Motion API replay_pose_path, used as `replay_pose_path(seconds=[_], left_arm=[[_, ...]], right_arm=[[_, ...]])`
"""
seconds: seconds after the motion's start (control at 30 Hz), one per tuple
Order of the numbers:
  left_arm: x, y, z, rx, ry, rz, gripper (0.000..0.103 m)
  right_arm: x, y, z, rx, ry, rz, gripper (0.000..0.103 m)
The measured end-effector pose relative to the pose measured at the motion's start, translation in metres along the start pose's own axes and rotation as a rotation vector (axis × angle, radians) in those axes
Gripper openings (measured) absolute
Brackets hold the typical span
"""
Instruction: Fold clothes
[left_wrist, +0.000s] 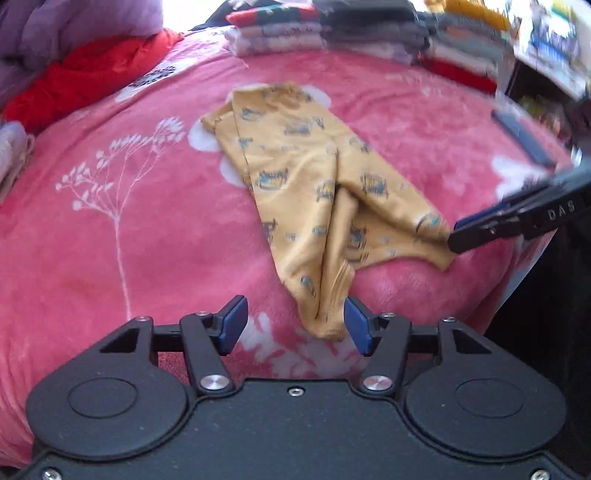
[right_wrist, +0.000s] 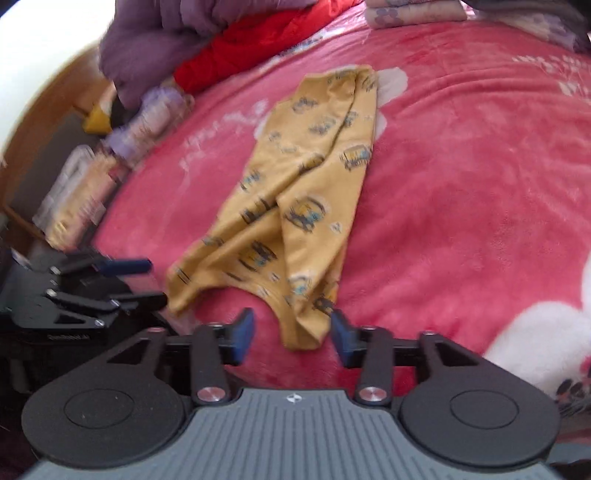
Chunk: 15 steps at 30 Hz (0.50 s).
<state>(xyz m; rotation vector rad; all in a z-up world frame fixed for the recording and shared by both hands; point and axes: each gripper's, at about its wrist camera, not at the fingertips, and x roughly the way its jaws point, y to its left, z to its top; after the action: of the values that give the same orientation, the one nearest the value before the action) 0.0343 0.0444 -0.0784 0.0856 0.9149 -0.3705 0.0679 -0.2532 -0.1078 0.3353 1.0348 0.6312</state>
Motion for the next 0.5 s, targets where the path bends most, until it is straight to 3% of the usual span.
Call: replay_pose_path(seconds=[0.2, 0.5], left_arm=[[0.005, 0.045, 0.046, -0.230, -0.114, -0.031, 0.057], [0.104, 0.117, 0.100, -0.604, -0.112, -0.166, 0.052]], right_arm=[[0.014, -0.032, 0.039, 0.086, -0.110, -0.005, 0.054], [0.076, -0.095, 0.109, 0.243, -0.214, 0.033, 0.054]])
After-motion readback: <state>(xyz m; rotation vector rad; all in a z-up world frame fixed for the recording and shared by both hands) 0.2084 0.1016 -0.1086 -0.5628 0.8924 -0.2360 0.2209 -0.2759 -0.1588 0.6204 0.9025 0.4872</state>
